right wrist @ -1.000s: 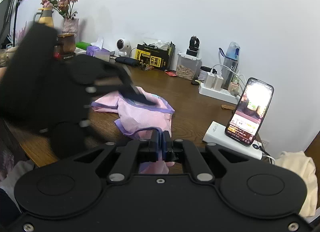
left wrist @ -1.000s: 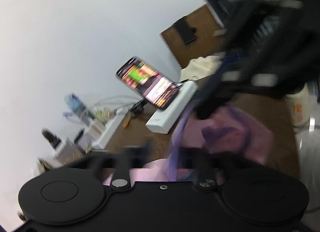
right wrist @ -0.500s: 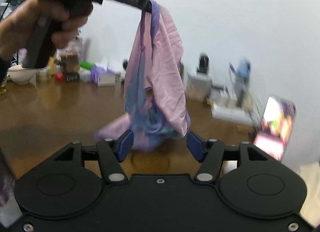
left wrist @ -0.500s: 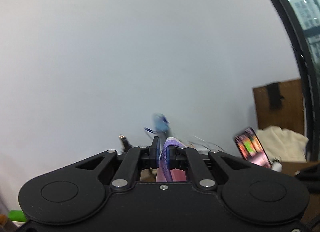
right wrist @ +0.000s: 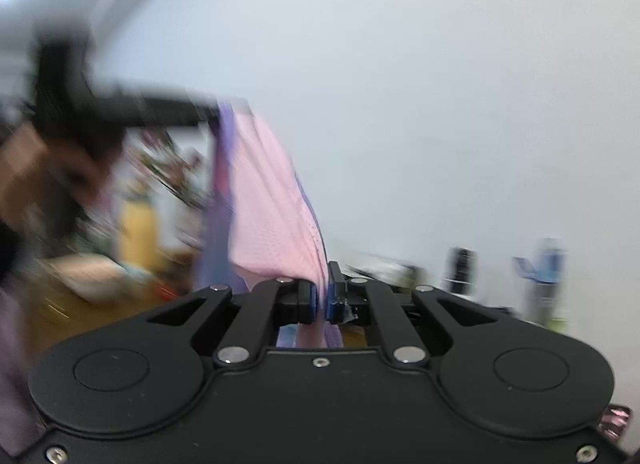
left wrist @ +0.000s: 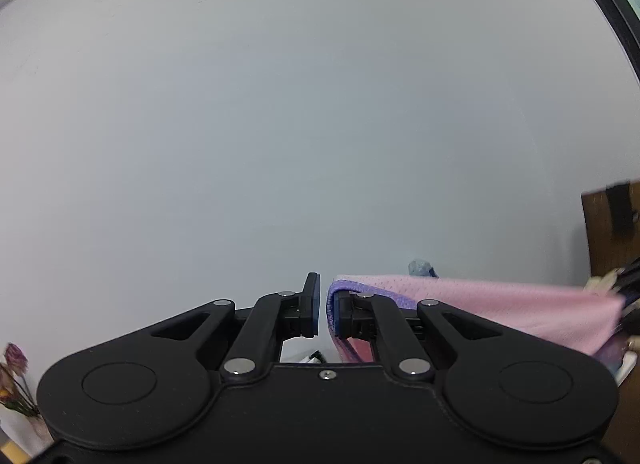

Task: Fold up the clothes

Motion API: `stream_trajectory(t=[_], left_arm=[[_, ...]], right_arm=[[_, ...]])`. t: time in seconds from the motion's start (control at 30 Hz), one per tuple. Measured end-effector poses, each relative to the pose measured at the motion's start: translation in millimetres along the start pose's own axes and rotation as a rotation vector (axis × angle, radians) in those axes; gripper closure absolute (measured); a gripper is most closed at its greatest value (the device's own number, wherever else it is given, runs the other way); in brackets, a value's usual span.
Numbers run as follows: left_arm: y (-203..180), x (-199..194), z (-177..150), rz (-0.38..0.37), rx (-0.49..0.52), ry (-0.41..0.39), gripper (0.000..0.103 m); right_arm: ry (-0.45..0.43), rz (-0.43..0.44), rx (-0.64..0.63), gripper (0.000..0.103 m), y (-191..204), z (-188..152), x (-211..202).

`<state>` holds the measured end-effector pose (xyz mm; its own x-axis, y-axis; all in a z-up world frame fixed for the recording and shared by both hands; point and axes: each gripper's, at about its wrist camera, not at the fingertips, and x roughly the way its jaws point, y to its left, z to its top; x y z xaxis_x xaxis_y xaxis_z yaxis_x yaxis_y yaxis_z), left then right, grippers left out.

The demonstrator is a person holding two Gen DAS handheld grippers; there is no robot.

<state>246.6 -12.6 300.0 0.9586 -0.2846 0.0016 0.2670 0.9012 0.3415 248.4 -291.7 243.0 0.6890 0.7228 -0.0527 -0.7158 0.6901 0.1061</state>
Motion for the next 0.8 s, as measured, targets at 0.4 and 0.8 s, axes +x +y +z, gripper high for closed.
stream_trajectory(t=[0.4,0.8], left_arm=[[-34,119,-167,-0.167,-0.037,0.551,0.018],[4,42,-208,-0.144,-0.117,0.54,0.01]], right_arm=[[0.524,-0.359,0.11,0.065,-70,-91,81],[0.633,-0.332,0.004,0.038,-22,-149,57]])
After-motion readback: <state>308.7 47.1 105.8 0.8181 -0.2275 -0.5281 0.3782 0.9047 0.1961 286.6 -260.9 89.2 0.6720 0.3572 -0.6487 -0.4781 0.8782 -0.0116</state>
